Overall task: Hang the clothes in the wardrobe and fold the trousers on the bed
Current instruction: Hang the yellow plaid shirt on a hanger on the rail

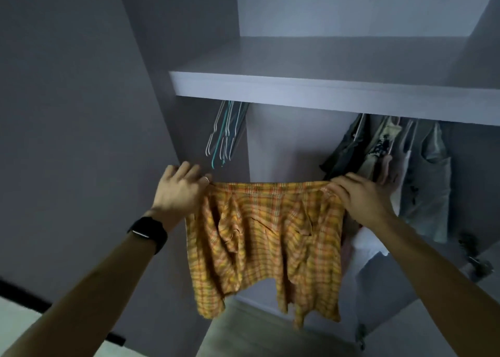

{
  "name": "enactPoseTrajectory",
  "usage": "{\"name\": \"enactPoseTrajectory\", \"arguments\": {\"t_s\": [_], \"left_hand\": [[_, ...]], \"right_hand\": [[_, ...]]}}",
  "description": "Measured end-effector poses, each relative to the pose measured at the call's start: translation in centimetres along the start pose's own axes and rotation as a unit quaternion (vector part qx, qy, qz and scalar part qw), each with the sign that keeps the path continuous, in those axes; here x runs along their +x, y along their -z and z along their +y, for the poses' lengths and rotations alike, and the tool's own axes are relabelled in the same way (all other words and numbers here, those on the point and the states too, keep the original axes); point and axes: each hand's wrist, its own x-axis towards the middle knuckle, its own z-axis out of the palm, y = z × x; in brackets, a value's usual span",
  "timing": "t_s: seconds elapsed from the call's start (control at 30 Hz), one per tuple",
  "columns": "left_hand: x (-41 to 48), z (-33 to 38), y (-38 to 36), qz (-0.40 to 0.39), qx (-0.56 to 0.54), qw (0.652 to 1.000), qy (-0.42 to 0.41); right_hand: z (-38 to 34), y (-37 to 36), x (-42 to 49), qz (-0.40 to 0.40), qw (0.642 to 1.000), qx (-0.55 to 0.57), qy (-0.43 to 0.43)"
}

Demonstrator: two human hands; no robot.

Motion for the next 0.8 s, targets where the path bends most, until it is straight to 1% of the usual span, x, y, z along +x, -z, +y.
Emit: {"name": "enactPoseTrajectory", "arguments": {"t_s": [0.1,0.13,0.17,0.2,0.23,0.27,0.3,0.33,0.37,0.43,0.5,0.6,0.63,0.7,0.77,0.8], "left_hand": [[-1.7,1.1,1.5,-0.013,-0.018,0.992,0.121],[-2.0,1.3,1.7,-0.036,-0.021,0.989,0.144],[-2.1,1.3,2.0,-0.076,-0.031,0.983,0.163],[-2.0,1.4,2.1,-0.118,-0.063,0.971,0.196],[-1.9,1.5,2.2,-0.151,-0.115,0.951,0.244],[-1.7,1.6,2.5,-0.17,-0.177,0.926,0.287],[-1.8,1.9,2.7,-0.174,-0.235,0.901,0.322],[-1.8,2.2,2.8,-0.16,-0.277,0.881,0.348],[-1.8,2.6,3.0,-0.142,-0.304,0.867,0.37],[-1.7,3.4,3.5,-0.106,-0.345,0.846,0.393],[-1.3,4.4,4.1,-0.087,-0.394,0.828,0.389],[-0.2,6.2,5.0,-0.081,-0.458,0.818,0.338],[0.1,6.7,5.1,-0.086,-0.47,0.821,0.313],[0.4,7.1,5.4,-0.108,-0.468,0.84,0.254],[0.4,6.8,5.4,-0.117,-0.452,0.861,0.202],[0.2,6.5,5.4,-0.112,-0.44,0.87,0.19]], "right_hand": [[0.3,0.2,-0.1,0.056,0.998,0.01,0.029],[0.1,0.3,-0.1,0.044,0.999,0.012,0.027],[-0.1,0.4,0.0,0.012,1.0,0.014,0.018],[-0.2,0.3,0.0,-0.03,0.999,0.018,-0.001],[-0.1,0.3,0.1,-0.067,0.997,0.027,-0.029],[-0.1,0.4,0.1,-0.078,0.995,0.042,-0.049],[-0.4,0.6,0.0,-0.071,0.994,0.058,-0.058],[-1.0,0.6,0.0,-0.06,0.993,0.081,-0.056],[-1.8,0.5,0.0,-0.053,0.992,0.109,-0.043],[-3.9,0.1,0.0,-0.051,0.982,0.18,0.01],[-6.1,-0.2,0.4,-0.059,0.968,0.24,0.05],[-9.0,-0.5,1.6,-0.081,0.947,0.29,0.109],[-9.9,-0.7,2.0,-0.096,0.941,0.295,0.133],[-11.5,-0.9,2.7,-0.128,0.931,0.298,0.17],[-12.4,-1.2,3.4,-0.154,0.924,0.295,0.189],[-12.6,-1.3,3.8,-0.159,0.924,0.292,0.19]]}}
